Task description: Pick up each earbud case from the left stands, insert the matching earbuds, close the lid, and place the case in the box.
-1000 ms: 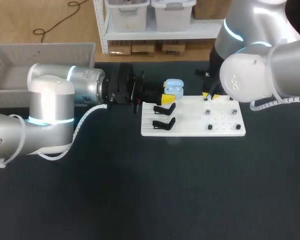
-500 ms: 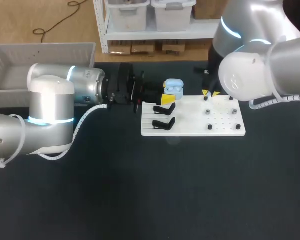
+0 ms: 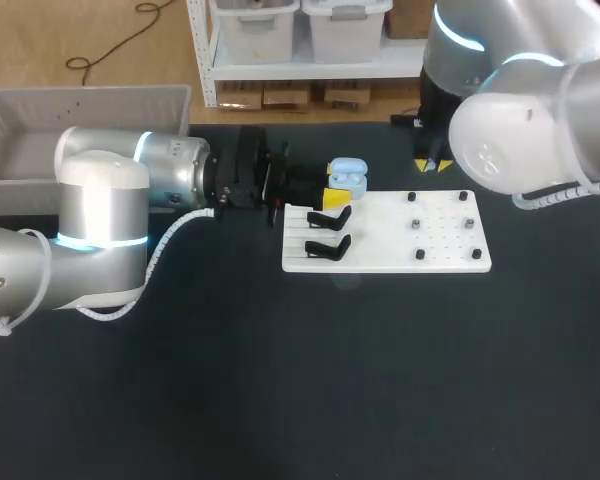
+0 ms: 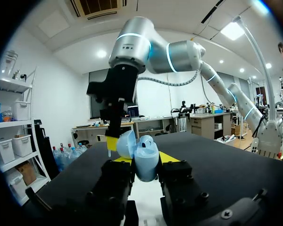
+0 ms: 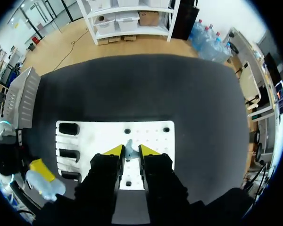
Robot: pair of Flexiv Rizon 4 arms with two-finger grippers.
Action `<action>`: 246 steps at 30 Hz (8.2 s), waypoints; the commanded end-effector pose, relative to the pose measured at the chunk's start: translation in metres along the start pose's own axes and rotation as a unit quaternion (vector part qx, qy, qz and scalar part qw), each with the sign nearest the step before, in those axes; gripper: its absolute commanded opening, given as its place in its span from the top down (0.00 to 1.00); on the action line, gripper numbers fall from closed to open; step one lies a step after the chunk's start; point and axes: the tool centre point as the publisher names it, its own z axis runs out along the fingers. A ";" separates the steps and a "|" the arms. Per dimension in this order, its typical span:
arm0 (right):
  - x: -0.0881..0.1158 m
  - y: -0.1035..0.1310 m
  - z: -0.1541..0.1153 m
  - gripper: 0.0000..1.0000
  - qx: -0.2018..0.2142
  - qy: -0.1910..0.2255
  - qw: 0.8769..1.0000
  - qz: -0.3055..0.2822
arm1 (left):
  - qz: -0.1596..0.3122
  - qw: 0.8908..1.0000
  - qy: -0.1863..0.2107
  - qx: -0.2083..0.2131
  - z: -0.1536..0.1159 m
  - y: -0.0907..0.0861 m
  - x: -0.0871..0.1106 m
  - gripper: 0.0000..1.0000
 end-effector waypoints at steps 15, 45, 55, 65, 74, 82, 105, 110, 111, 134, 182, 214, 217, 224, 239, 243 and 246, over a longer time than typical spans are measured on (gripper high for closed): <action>0.011 0.042 -0.082 1.00 -0.050 -0.012 0.974 -0.221 | 0.000 1.000 0.001 -0.001 0.000 -0.001 0.000 1.00; 0.018 0.089 -0.079 1.00 -0.007 0.037 0.970 -0.239 | 0.000 1.000 0.001 -0.001 0.000 -0.001 0.000 1.00; 0.018 0.089 -0.079 1.00 -0.007 0.037 0.970 -0.239 | 0.000 1.000 0.001 -0.001 0.000 -0.001 0.000 1.00; 0.031 0.088 -0.107 1.00 0.016 0.051 0.973 -0.224 | 0.000 1.000 0.001 -0.001 0.000 -0.001 0.000 1.00; 0.057 0.090 -0.120 1.00 -0.008 0.049 0.975 -0.218 | 0.000 1.000 0.001 -0.001 0.000 -0.001 0.000 1.00; 0.072 0.095 -0.116 1.00 -0.031 0.060 0.972 -0.227 | 0.000 1.000 0.001 -0.001 0.000 -0.001 0.000 1.00; 0.073 0.123 -0.086 1.00 -0.075 0.082 0.965 -0.238 | 0.000 1.000 0.001 -0.001 0.000 -0.001 0.000 1.00; 0.069 0.122 -0.083 1.00 -0.082 0.082 0.965 -0.234 | 0.000 1.000 0.001 -0.001 0.000 -0.001 0.000 1.00; 0.069 0.122 -0.084 1.00 -0.083 0.079 0.965 -0.235 | 0.000 1.000 0.001 -0.001 0.000 -0.001 0.000 1.00; 0.063 0.120 -0.083 1.00 -0.048 0.057 0.974 -0.212 | 0.000 1.000 0.001 -0.001 0.000 -0.001 0.000 1.00; 0.062 0.123 -0.066 1.00 -0.030 0.067 0.978 -0.196 | 0.000 1.000 0.001 -0.001 0.000 -0.001 0.000 1.00; 0.056 0.131 -0.056 1.00 -0.031 0.067 0.976 -0.204 | 0.000 1.000 0.001 -0.001 0.000 -0.001 0.000 1.00; 0.056 0.132 -0.055 1.00 -0.029 0.068 0.976 -0.205 | 0.000 1.000 0.001 -0.001 0.000 -0.001 0.000 1.00; 0.057 0.132 -0.052 0.95 -0.021 0.073 0.976 -0.204 | 0.000 1.000 0.001 -0.001 0.000 -0.001 0.000 1.00; 0.068 0.135 -0.069 0.00 -0.014 0.059 0.976 -0.207 | 0.000 1.000 0.001 -0.001 0.000 -0.001 0.000 1.00; 0.067 0.125 -0.078 0.00 -0.012 0.039 0.982 -0.184 | 0.000 1.000 0.001 -0.001 0.000 -0.001 0.000 1.00; 0.057 0.111 -0.079 0.00 -0.011 0.016 0.990 -0.137 | 0.000 1.000 0.001 -0.001 0.000 -0.001 0.000 1.00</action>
